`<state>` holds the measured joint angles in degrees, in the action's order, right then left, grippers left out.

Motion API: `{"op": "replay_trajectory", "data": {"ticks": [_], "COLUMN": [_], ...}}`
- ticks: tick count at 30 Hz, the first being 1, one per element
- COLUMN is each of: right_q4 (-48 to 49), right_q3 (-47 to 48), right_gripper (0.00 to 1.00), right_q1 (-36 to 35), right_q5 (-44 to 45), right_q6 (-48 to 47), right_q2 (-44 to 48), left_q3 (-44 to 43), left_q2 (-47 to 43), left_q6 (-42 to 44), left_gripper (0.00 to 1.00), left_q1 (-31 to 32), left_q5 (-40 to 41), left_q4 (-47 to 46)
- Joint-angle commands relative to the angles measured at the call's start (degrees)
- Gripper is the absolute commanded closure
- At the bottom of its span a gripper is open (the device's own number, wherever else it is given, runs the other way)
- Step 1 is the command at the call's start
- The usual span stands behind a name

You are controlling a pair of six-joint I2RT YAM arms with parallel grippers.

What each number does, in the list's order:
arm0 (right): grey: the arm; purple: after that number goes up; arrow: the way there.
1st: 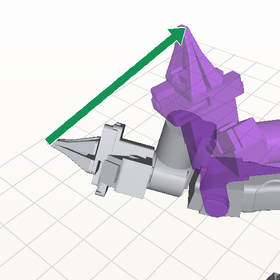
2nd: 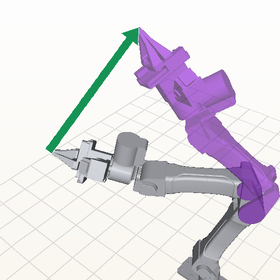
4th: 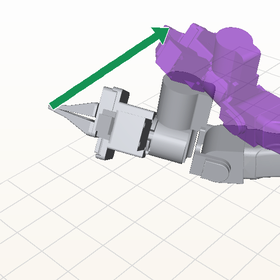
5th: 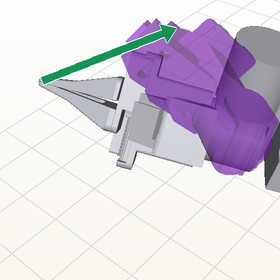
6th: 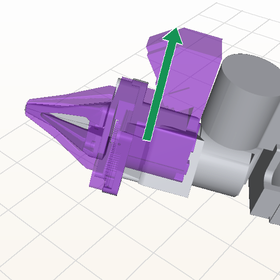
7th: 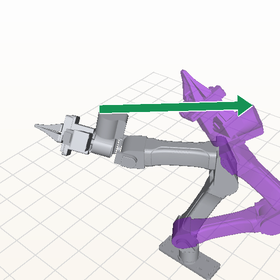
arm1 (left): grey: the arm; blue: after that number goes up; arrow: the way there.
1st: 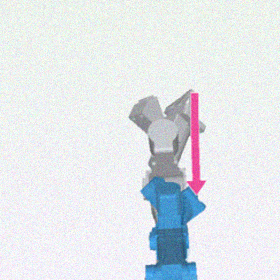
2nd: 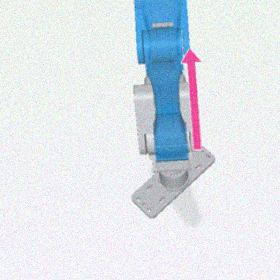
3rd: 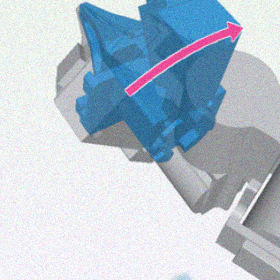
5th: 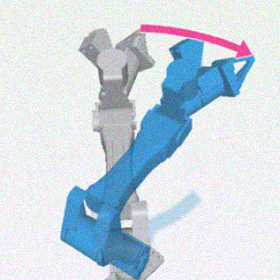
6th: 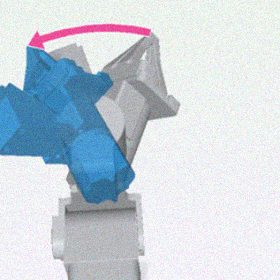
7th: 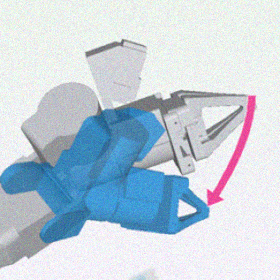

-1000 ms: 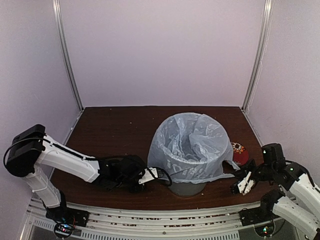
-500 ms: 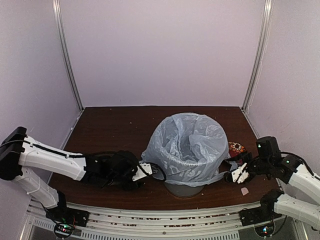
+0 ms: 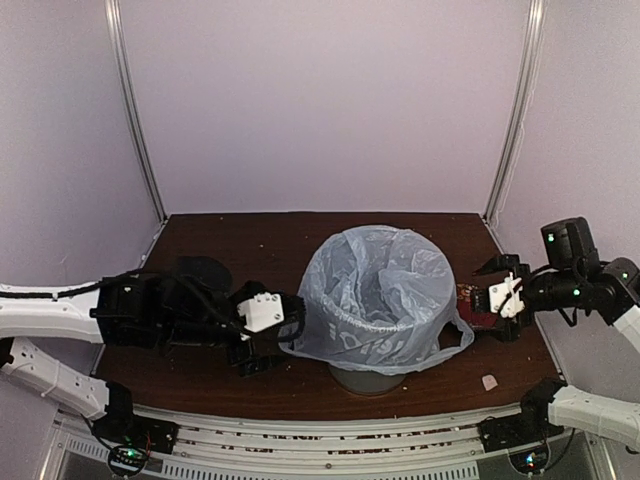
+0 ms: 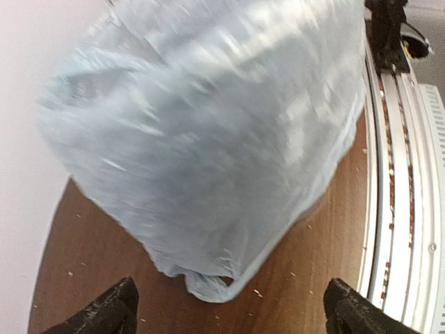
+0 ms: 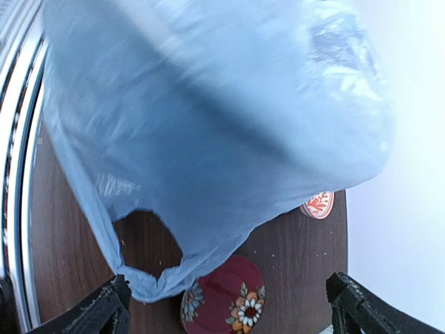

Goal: Put the trash bags into the trash bin

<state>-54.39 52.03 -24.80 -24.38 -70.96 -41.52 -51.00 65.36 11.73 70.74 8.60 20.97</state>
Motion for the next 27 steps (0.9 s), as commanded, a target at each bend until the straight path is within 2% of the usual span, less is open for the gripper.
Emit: {"op": "replay_trajectory", "data": {"ticks": [1, 4, 7, 10, 14, 19, 27], "right_q4": [3.58, 11.02, 14.99, 19.42, 28.03, 31.93, 33.01], "right_q3": [3.45, 0.88, -1.93, -3.86, -6.91, -9.59, -3.83], "right_gripper": [0.00, 0.00, 0.00, 0.00, 0.00, 0.00, 0.00], "right_q1": [-0.19, -0.12, -0.07, -0.08, 0.02, -0.24, -3.46], "right_q5": [-11.03, -13.64, -15.56, -17.16, -17.32, -18.54, -16.42], "right_q6": [22.90, 32.22, 35.92, 40.28, 46.70, 48.29, 47.37], "right_q2": [-5.08, -5.57, -5.73, -6.02, -5.45, -6.06, -14.34], "left_q3": [-1.80, 4.16, 8.43, 10.19, 9.87, 10.61, 12.36], "left_q2": [-5.21, -6.83, -6.41, -4.83, -2.00, -0.42, -2.73], "left_q6": [-3.26, -6.28, -7.21, -7.78, -7.69, -8.39, -9.94], "left_gripper": [0.02, 0.02, 0.02, 0.02, 0.02, 0.03, 0.04], "left_q1": [-5.11, -9.76, -9.92, -9.97, -9.94, -9.93, -9.92], "left_q5": [-0.08, -9.40, -10.31, -12.46, -15.58, -17.66, -12.68], "left_q4": [-8.84, -21.43, -31.39, -36.61, -36.57, -36.57, -36.63]}}
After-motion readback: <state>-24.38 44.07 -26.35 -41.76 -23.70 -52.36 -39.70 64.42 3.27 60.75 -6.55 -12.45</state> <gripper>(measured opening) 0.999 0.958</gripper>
